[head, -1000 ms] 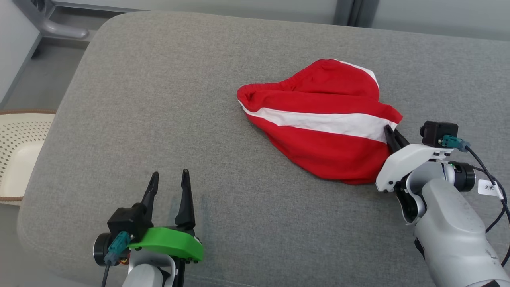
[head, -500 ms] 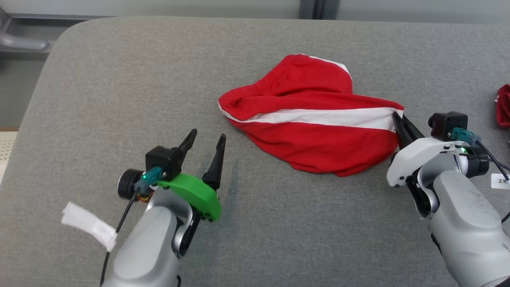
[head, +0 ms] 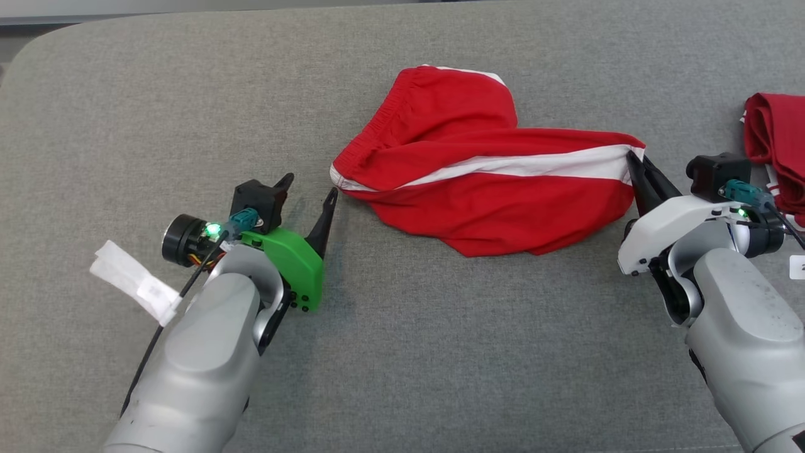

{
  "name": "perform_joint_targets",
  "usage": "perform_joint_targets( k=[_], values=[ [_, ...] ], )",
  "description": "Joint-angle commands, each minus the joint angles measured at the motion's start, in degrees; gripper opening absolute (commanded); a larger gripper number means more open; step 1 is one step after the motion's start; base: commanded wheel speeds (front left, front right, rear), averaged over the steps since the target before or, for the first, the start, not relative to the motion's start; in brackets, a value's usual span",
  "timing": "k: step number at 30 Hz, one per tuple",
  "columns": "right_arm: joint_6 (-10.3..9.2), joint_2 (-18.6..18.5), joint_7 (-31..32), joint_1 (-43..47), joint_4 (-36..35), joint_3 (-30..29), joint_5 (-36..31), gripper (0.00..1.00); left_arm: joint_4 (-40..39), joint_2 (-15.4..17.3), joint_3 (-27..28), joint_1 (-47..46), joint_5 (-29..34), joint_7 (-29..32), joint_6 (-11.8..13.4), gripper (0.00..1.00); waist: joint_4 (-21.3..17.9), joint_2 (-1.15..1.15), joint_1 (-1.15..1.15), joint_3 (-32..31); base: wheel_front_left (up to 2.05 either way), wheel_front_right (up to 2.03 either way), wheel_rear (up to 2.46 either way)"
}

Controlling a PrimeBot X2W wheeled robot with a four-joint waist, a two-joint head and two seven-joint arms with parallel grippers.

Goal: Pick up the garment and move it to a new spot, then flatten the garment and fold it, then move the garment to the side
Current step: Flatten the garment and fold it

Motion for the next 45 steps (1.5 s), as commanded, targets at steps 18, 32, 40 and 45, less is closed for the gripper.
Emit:
perform_joint_targets(
  k=[18,32,40,45],
  values=[
    [-0.11,1.0,-1.7,-1.5,1.8,2.9,2.1,0.00,-1.5,2.8,-15.7,-5.6,-14.0,-4.6,-0.2,0.71,-2.0,0.00,0.00,0.5,0.00,0.00,0.00],
    [-0.11,0.8,-3.2,-1.9,2.8,3.6,2.4,0.00,-7.1,6.3,-19.8,-6.1,-25.1,-5.7,-0.2,0.00,-2.4,0.00,0.00,0.1,0.00,0.00,0.00],
    [-0.11,-0.7,-4.7,0.1,-2.3,0.6,0.8,0.00,-17.2,7.1,-9.1,-1.3,-23.5,-5.9,-0.2,0.00,-2.4,0.00,0.00,-3.2,0.00,0.00,0.00],
    [-0.11,-2.1,-4.9,3.7,-12.9,-3.1,-1.0,0.00,-26.5,8.3,-4.2,2.4,-20.7,-5.9,0.5,0.00,-2.4,0.00,0.00,-7.5,0.00,0.00,0.00]
  ],
)
